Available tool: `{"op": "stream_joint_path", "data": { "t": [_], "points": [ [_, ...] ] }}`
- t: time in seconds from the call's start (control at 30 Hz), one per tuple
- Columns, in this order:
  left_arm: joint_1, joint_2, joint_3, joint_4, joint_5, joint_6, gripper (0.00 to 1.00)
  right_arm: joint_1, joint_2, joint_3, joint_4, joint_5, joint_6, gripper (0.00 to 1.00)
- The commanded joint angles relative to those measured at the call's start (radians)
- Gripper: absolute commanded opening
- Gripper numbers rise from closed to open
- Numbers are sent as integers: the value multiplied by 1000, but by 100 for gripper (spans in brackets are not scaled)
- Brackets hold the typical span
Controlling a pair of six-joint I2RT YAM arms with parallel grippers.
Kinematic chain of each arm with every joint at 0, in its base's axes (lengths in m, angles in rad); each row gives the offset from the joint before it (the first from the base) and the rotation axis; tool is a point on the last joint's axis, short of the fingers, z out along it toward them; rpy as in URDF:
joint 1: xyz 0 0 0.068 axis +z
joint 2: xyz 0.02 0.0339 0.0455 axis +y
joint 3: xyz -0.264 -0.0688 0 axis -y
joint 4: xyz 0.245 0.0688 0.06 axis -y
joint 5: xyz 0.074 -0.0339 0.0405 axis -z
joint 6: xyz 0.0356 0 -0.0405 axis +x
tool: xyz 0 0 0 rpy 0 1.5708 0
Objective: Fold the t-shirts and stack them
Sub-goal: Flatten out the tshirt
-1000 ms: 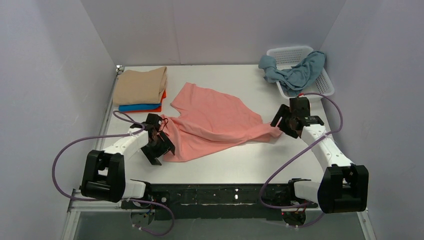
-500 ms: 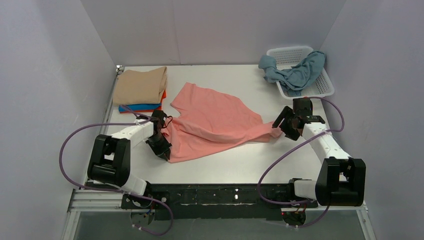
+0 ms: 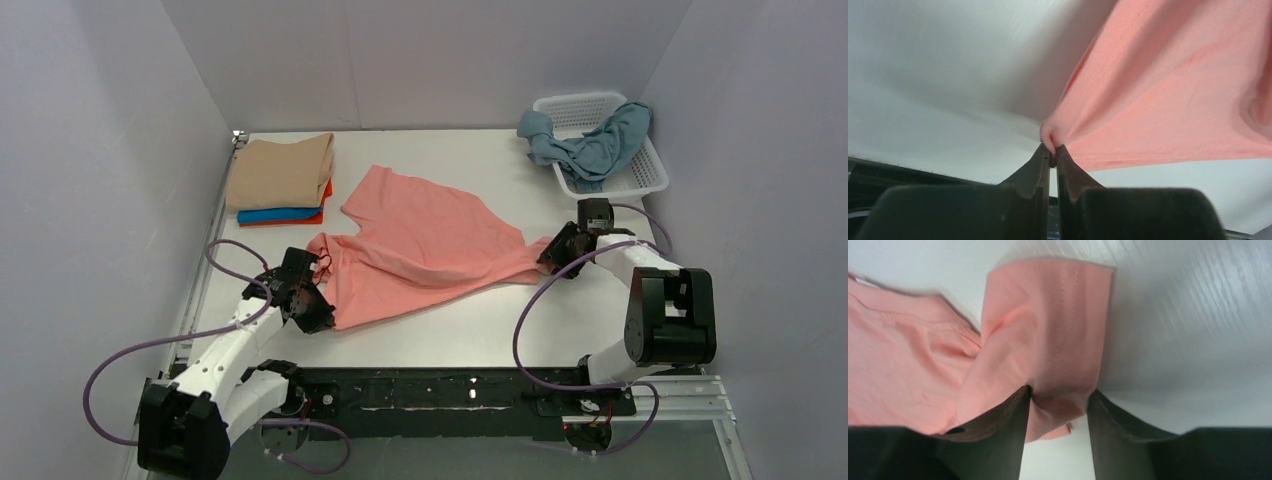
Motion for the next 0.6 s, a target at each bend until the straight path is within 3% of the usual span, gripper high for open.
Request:
{"op": "stream_joint_path", "data": {
  "t": [0.0, 0.07, 0.1, 0.27, 0.43, 0.57],
  "points": [
    [-11, -117, -27, -216, -13, -31, 0, -15, 49, 11, 93, -66, 32, 35],
    [-11, -157, -8, -247, -7, -38, 0, -19, 23, 11, 83, -80, 29, 4],
    [-13, -175, 4, -258, -7, -37, 0, -19, -5, 14, 64, -75, 21, 1],
    [-13, -269, 131, -308, -69, 8, 0, -18, -216, 65, -100, 20, -55, 1],
    [-13, -321, 304, -306, -127, 40, 0, -18, -426, 142, -192, -25, -120, 1],
    [-12, -357, 462, -241, -182, 88, 0, -18, -537, 295, -263, -37, -147, 1]
  ]
}}
